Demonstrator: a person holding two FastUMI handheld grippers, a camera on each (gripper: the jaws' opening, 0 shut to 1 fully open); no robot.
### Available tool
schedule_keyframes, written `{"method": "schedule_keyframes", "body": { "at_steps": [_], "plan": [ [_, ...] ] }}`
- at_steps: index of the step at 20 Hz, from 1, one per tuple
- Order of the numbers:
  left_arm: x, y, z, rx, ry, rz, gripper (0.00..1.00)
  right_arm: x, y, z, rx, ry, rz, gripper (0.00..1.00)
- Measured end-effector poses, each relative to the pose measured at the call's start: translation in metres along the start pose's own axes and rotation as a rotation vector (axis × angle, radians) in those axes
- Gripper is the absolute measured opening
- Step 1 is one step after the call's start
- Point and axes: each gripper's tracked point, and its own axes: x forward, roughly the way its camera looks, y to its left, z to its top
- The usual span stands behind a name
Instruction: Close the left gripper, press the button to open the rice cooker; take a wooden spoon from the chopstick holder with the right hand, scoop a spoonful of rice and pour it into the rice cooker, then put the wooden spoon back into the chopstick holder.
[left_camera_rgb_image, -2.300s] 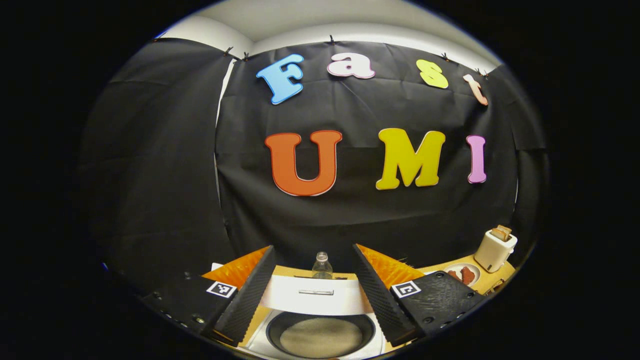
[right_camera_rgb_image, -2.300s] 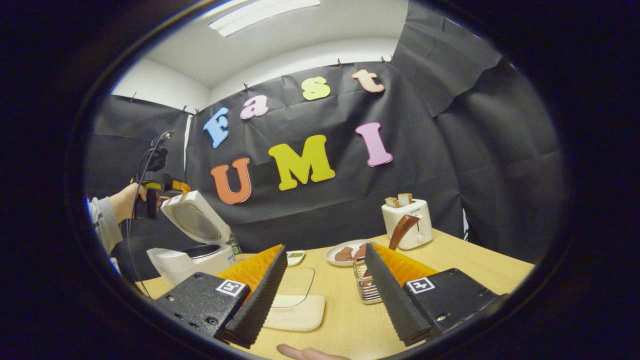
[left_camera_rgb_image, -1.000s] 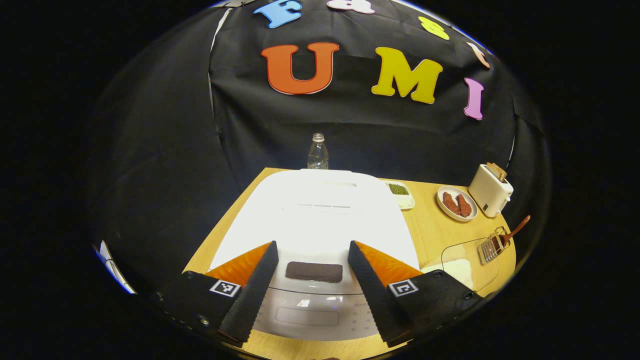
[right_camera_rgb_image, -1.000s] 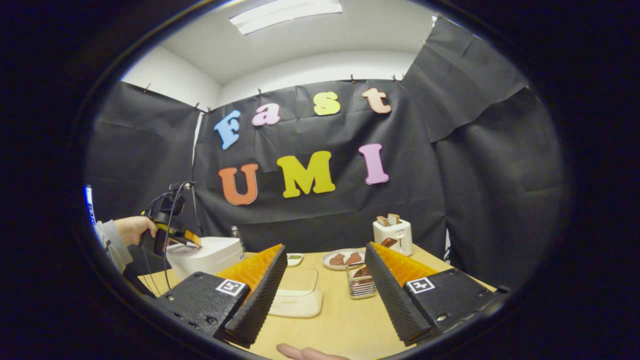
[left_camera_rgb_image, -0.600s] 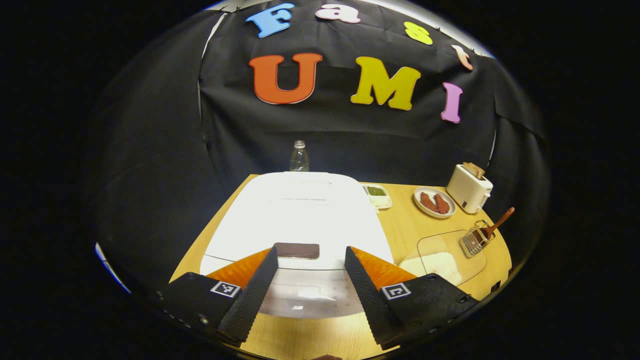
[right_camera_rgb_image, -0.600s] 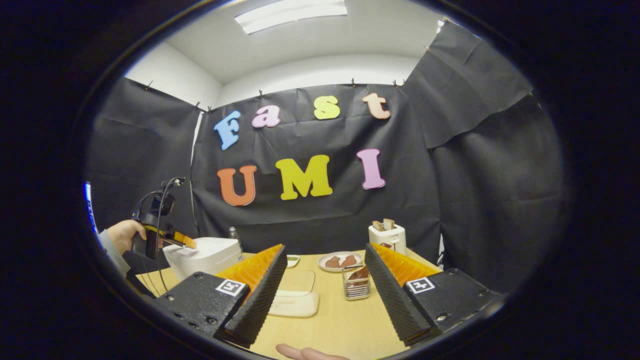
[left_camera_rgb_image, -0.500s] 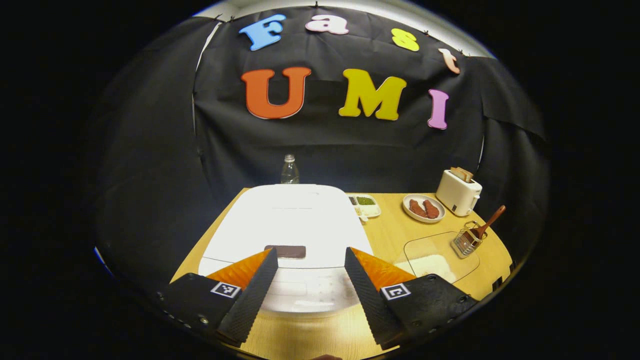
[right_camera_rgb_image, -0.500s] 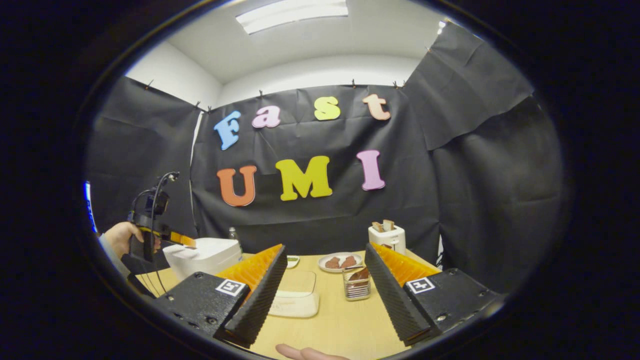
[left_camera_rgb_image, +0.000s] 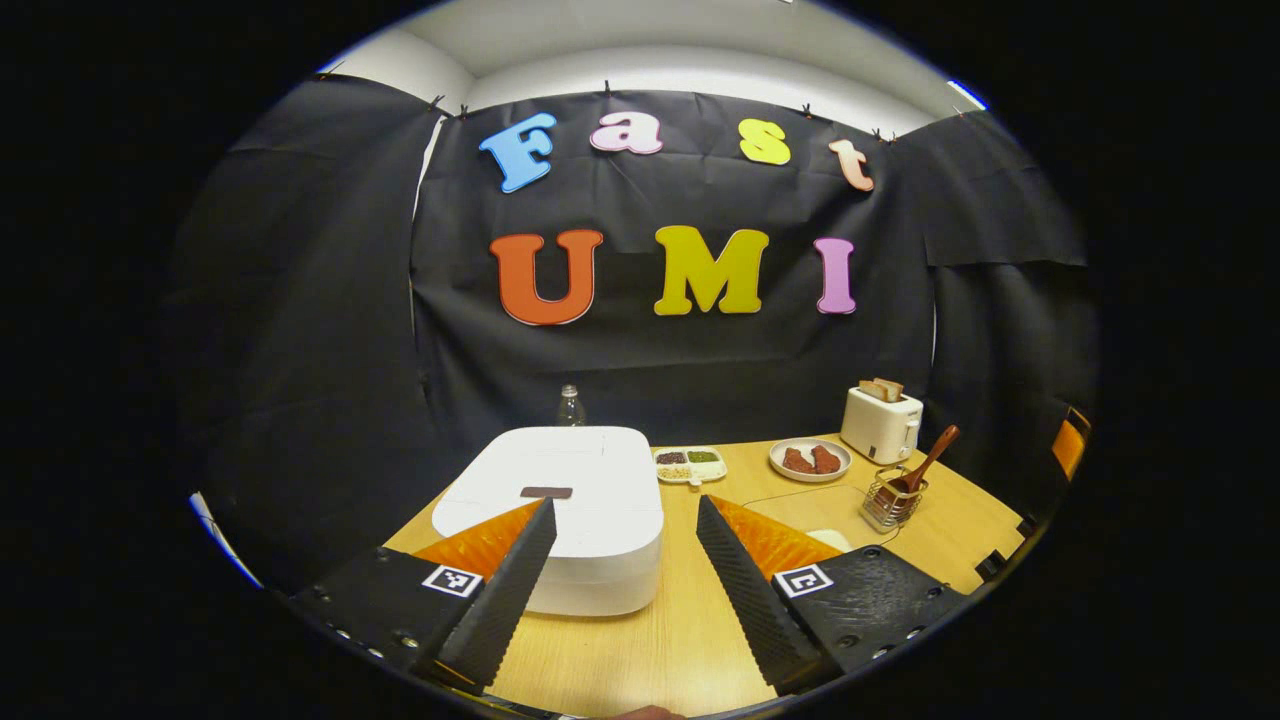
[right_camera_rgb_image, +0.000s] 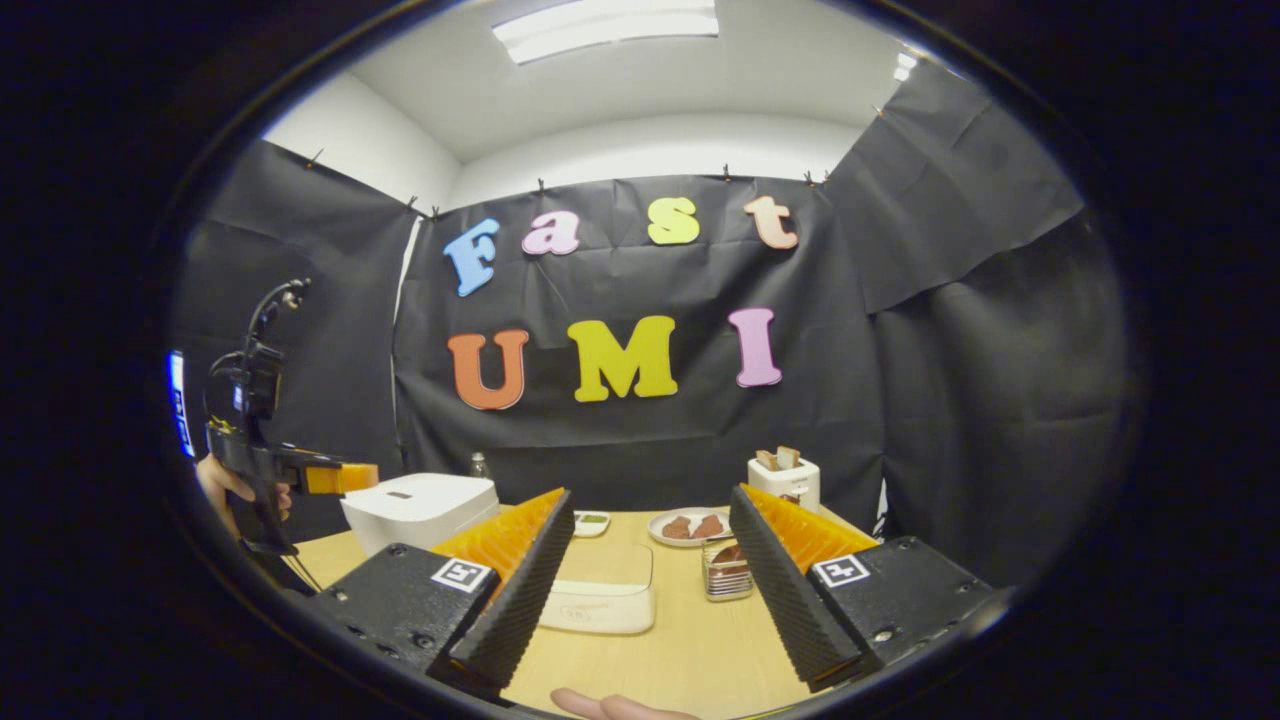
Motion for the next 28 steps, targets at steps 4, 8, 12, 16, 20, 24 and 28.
{"method": "schedule_keyframes", "body": {
  "at_steps": [4, 8, 12, 16, 20, 24, 28],
  "plan": [
    [-0.042, -0.013, 0.000, 0.009, -0.111, 0.007, 0.90, -0.002, -0.004, 0.007, -0.028, -0.017, -0.036, 0.94],
    [-0.077, -0.015, -0.022, 0.006, -0.102, 0.009, 0.91, -0.005, -0.004, 0.007, -0.067, -0.020, -0.028, 1.00],
    [-0.098, -0.019, -0.010, 0.000, -0.156, 0.021, 0.92, -0.003, -0.023, 0.005, -0.117, -0.001, -0.077, 1.00],
    [-0.105, -0.026, 0.010, -0.003, -0.187, -0.008, 0.93, -0.009, -0.036, 0.012, -0.144, 0.006, -0.123, 0.94],
    [-0.116, -0.032, 0.029, 0.017, -0.230, -0.014, 0.93, -0.020, -0.039, 0.023, -0.149, -0.008, -0.134, 1.00],
    [-0.125, -0.035, 0.036, 0.024, -0.249, -0.006, 0.93, -0.026, -0.044, 0.029, -0.149, -0.022, -0.132, 1.00],
    [-0.129, -0.044, 0.040, 0.014, -0.253, -0.027, 0.93, -0.028, -0.058, 0.029, -0.137, -0.013, -0.156, 1.00]
  ]
}}
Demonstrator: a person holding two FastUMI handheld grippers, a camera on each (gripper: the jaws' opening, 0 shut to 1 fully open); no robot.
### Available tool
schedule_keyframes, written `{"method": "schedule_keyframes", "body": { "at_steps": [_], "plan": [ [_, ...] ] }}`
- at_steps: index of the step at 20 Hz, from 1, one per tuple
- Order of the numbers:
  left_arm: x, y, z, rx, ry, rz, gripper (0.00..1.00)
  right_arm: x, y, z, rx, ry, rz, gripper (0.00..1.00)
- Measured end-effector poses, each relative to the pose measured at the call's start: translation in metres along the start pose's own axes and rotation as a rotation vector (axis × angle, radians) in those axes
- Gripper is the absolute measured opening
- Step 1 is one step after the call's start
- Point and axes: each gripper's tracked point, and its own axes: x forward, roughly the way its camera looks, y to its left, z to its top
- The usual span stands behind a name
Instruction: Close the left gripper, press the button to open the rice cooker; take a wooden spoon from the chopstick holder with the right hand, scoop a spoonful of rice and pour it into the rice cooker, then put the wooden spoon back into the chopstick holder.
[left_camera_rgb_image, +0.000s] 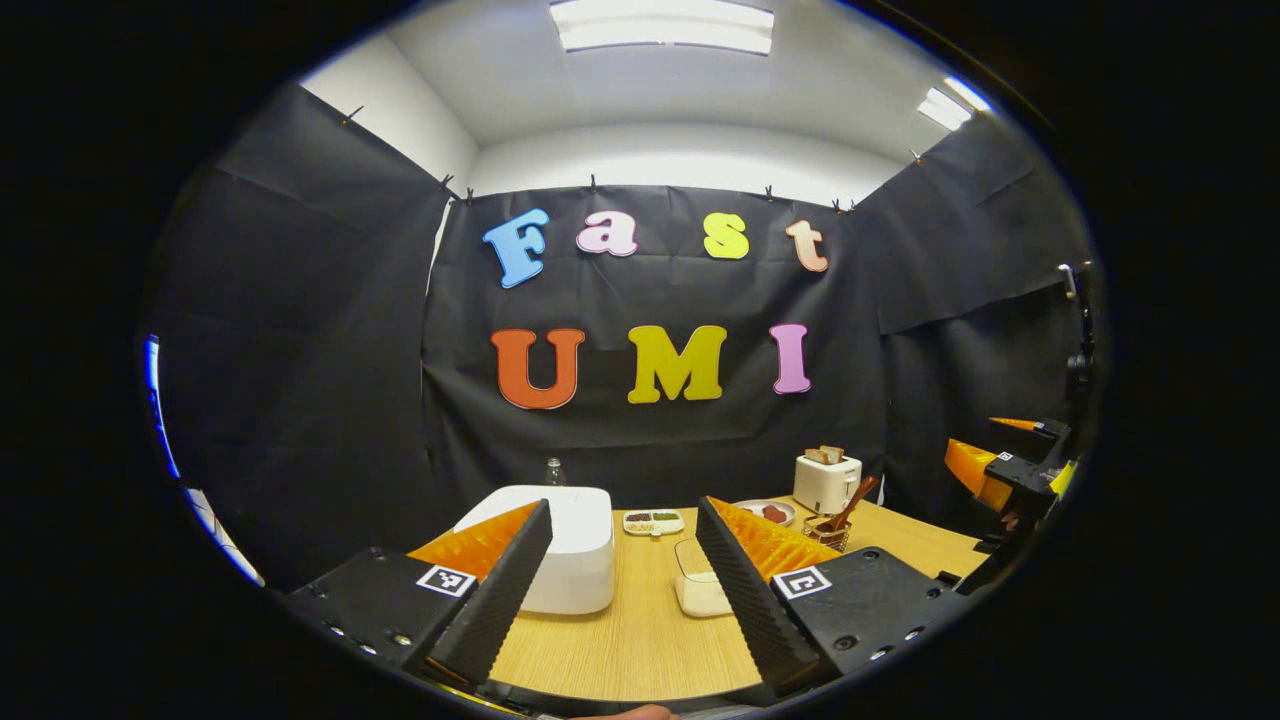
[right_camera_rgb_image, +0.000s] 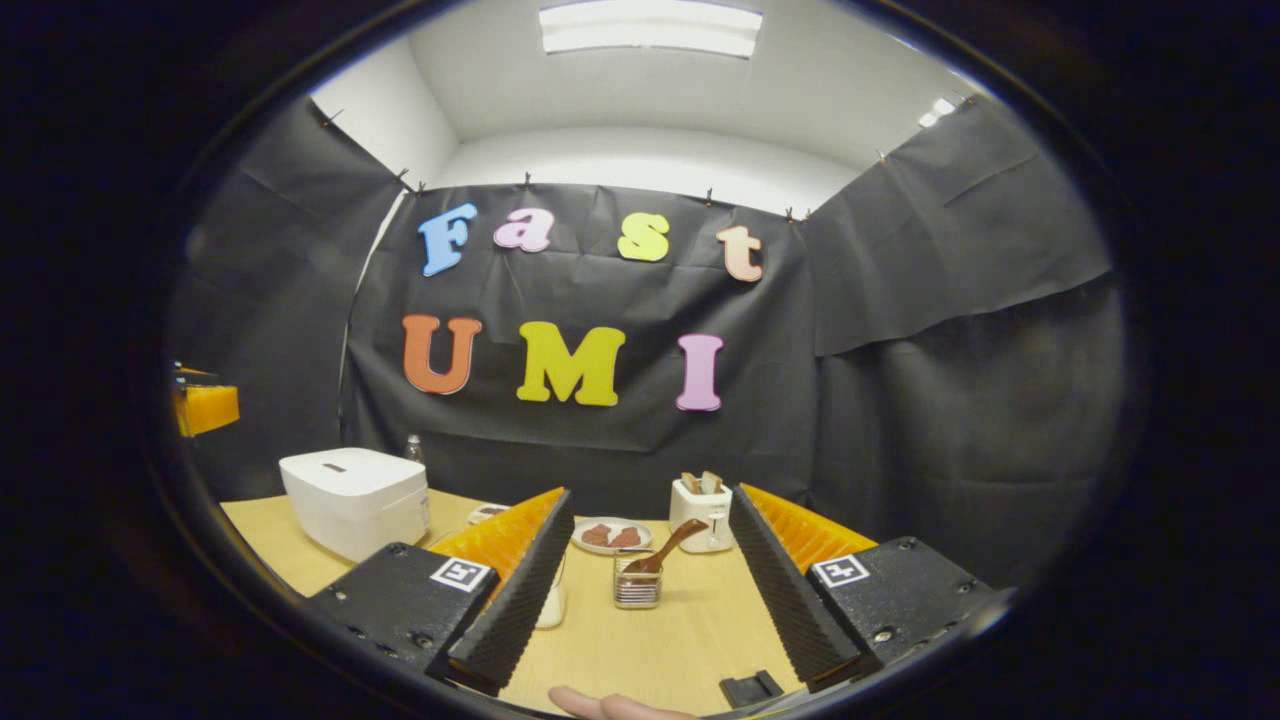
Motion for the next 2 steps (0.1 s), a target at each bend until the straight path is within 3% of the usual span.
{"method": "schedule_keyframes", "body": {
  "at_steps": [2],
  "plan": [
    [-0.0013, -0.0033, 0.0007, 0.004, -0.005, -0.003, 0.93, -0.0030, -0.0075, -0.0004, 0.006, 0.001, -0.011, 1.00]
  ]
}}
